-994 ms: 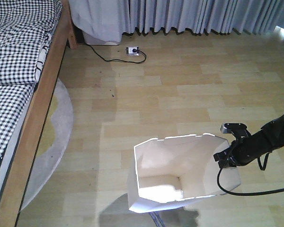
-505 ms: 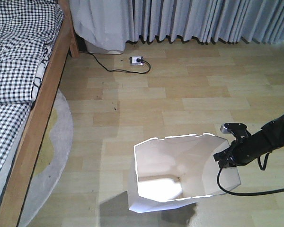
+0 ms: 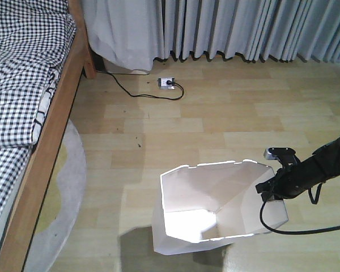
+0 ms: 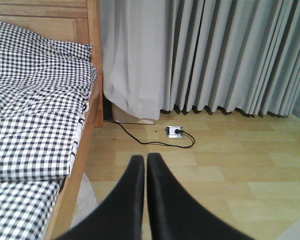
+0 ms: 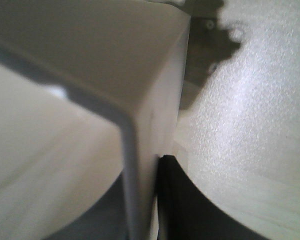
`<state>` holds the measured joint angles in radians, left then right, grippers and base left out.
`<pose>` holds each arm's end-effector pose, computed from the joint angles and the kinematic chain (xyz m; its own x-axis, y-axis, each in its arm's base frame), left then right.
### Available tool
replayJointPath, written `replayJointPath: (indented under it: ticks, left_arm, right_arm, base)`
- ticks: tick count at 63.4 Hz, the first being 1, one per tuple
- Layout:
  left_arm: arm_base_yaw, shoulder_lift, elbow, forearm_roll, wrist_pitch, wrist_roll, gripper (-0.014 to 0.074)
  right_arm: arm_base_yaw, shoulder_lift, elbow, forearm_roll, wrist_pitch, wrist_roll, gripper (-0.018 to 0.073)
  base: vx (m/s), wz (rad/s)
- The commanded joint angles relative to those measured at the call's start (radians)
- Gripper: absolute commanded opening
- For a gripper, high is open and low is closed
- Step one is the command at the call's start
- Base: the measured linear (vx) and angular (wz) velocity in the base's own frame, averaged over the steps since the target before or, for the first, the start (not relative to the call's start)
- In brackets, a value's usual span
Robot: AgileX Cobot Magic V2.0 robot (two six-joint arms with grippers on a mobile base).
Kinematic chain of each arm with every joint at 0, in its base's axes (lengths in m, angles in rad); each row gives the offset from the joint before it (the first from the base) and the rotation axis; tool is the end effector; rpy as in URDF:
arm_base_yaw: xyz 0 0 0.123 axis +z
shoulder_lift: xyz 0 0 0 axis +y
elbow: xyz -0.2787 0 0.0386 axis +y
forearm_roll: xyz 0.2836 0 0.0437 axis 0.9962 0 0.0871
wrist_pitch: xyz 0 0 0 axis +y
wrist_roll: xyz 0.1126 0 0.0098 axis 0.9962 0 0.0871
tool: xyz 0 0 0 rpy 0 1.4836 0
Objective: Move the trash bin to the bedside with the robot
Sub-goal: 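Keep holding the bin while the base approaches the curtains beside the bed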
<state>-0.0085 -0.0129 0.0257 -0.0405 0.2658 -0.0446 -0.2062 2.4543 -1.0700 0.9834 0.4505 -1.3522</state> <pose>0.1159 -0.0022 0.1765 -0.1909 -0.0820 -0.9782 0.0030 0.9965 -0.0841 0.3379 -0.0288 -0.1059 -0.9702 -0.1838 -0.1580 -0.2269 0.9176 0.3264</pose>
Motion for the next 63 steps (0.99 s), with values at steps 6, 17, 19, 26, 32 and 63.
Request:
replayJointPath:
  ticks: [6, 17, 19, 26, 32, 63]
  left_arm:
    - [-0.006, -0.014, 0.019, -0.004, -0.069, -0.006, -0.0006]
    - [-0.006, -0.014, 0.019, -0.004, -0.069, -0.006, -0.0006]
    - [-0.006, -0.014, 0.019, -0.004, -0.069, -0.006, -0.0006]
    - [-0.006, -0.014, 0.019, -0.004, -0.069, -0.006, -0.0006]
    - [-0.006, -0.014, 0.019, -0.004, -0.069, -0.006, -0.0006]
    - [-0.006, -0.014, 0.019, -0.004, -0.069, -0.006, -0.0006]
  right_arm:
    - [-0.003, -0.079, -0.011, 0.049, 0.158, -0.001, -0.0005]
    - [-0.003, -0.079, -0.011, 0.049, 0.158, -0.001, -0.0005]
    - [-0.003, -0.079, -0.011, 0.049, 0.158, -0.001, -0.0005]
    - [-0.003, -0.079, -0.011, 0.049, 0.158, -0.001, -0.0005]
    - [-0.003, -0.079, -0.011, 0.049, 0.158, -0.001, -0.0005]
    - [-0.003, -0.079, -0.011, 0.049, 0.158, -0.001, -0.0005]
  base:
    - [0.23, 0.02]
    - [0.23, 0.01]
    - [0.23, -0.01]
    - [0.24, -0.02]
    - [0.24, -0.02]
    - [0.25, -0.01]
